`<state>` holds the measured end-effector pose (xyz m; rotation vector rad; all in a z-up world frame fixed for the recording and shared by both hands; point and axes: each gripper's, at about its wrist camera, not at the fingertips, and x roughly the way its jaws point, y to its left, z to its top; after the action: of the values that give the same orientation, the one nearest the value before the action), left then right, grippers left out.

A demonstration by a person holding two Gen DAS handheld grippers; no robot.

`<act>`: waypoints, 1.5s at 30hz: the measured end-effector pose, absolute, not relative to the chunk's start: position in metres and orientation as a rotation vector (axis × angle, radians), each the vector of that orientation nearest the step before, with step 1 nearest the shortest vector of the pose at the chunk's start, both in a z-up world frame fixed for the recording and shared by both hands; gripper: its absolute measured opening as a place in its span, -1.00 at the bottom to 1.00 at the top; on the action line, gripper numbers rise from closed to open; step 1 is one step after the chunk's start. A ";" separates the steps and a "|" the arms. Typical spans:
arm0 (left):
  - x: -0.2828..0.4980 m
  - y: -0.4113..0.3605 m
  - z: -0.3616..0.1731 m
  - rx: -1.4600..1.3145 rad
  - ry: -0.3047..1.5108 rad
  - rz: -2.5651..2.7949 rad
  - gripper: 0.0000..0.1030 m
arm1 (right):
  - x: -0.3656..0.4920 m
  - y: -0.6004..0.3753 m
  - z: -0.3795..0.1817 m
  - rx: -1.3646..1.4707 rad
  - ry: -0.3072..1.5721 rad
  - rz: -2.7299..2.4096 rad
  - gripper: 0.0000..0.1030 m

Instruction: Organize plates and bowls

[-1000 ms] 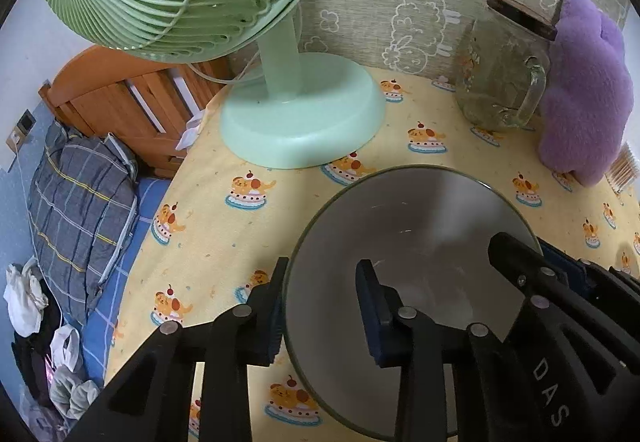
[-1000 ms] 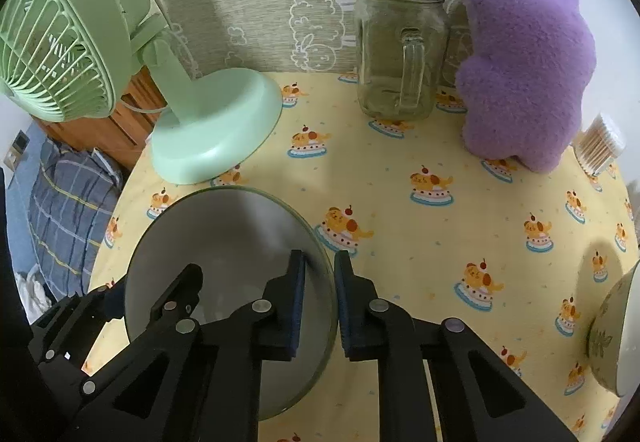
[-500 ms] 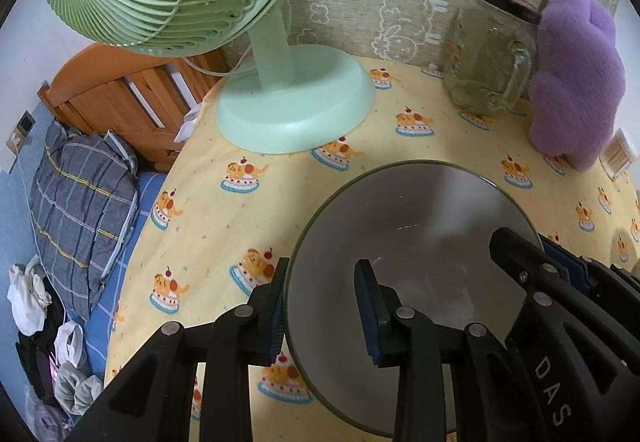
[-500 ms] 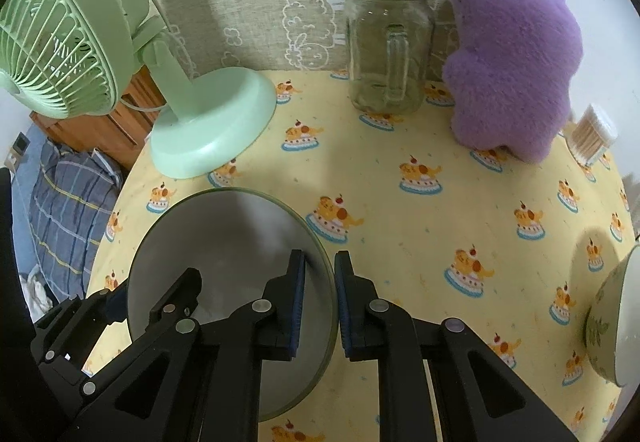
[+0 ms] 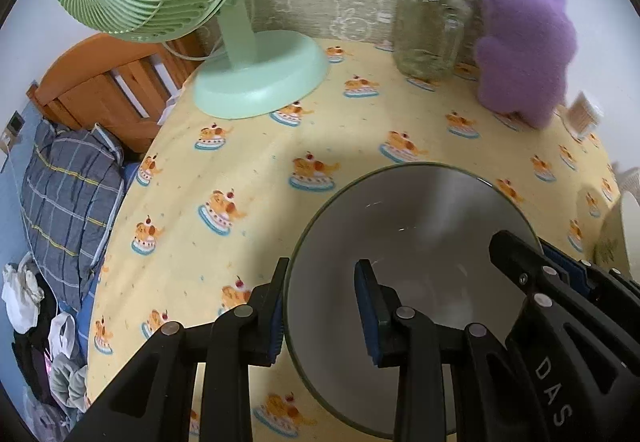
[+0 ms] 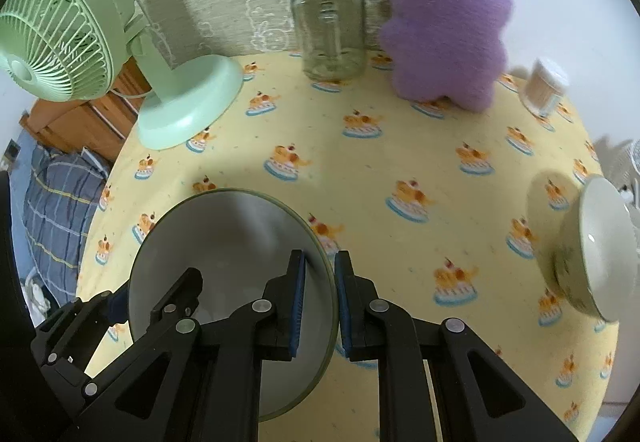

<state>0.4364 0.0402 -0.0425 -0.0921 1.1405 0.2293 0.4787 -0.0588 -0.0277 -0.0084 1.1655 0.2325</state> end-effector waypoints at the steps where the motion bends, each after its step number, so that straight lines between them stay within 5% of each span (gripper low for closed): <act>1: 0.434 0.038 -0.040 -0.089 1.137 0.222 -0.41 | 0.475 -0.062 -0.024 -0.006 1.163 0.225 -0.64; 22: 0.344 0.020 0.033 -0.031 1.051 0.127 -0.41 | 0.376 -0.081 0.057 0.053 1.091 0.131 -0.65; 45: 0.243 0.025 0.023 -0.029 1.085 0.018 -0.41 | 0.262 -0.077 0.054 0.043 1.123 0.023 -0.65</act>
<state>0.2432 0.0251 0.0227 -0.0286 1.0854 0.0183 0.2624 -0.0768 0.0536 0.0434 1.1228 0.0233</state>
